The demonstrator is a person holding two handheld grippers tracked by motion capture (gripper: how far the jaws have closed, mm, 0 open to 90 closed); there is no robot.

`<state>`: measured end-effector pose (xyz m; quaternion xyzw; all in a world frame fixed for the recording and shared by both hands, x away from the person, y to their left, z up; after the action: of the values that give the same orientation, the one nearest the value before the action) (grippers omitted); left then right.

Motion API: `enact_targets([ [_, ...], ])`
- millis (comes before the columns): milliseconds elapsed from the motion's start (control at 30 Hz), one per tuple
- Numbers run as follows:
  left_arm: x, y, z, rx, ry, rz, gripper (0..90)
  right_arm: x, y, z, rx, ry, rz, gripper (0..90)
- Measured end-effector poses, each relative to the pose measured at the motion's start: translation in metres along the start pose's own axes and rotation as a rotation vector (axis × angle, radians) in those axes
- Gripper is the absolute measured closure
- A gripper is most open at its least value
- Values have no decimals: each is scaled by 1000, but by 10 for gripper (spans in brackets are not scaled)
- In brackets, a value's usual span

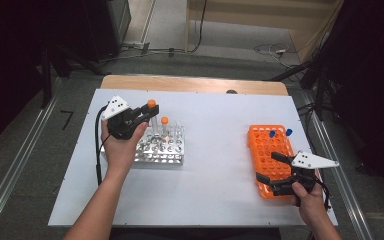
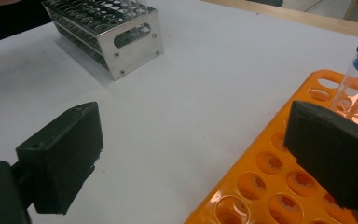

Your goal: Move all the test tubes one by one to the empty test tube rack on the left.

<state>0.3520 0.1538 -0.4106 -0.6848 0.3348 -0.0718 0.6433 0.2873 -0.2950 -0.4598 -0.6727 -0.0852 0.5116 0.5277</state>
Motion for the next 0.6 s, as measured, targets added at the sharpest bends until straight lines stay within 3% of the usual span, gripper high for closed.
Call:
enact_targets([
  [167, 10, 2, 4, -17, -3, 1, 750, 0, 0, 0, -5, -1, 0, 32],
  [600, 27, 11, 10, 0, -68, 36, 750, 0, 1, 0, -2, -1, -2, 33],
])
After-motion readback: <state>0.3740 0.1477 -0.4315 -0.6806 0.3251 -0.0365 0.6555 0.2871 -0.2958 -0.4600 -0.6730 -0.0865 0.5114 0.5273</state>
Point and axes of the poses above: each handheld gripper's, and its own axes: x roughly forward along the jaws, y roughly out of its underside, z roughly to its left, the point moved 3 cm from there along x, roughly forward along the jaws, and after that the axes turned 9 degrees about z, right-handed, at the moved point
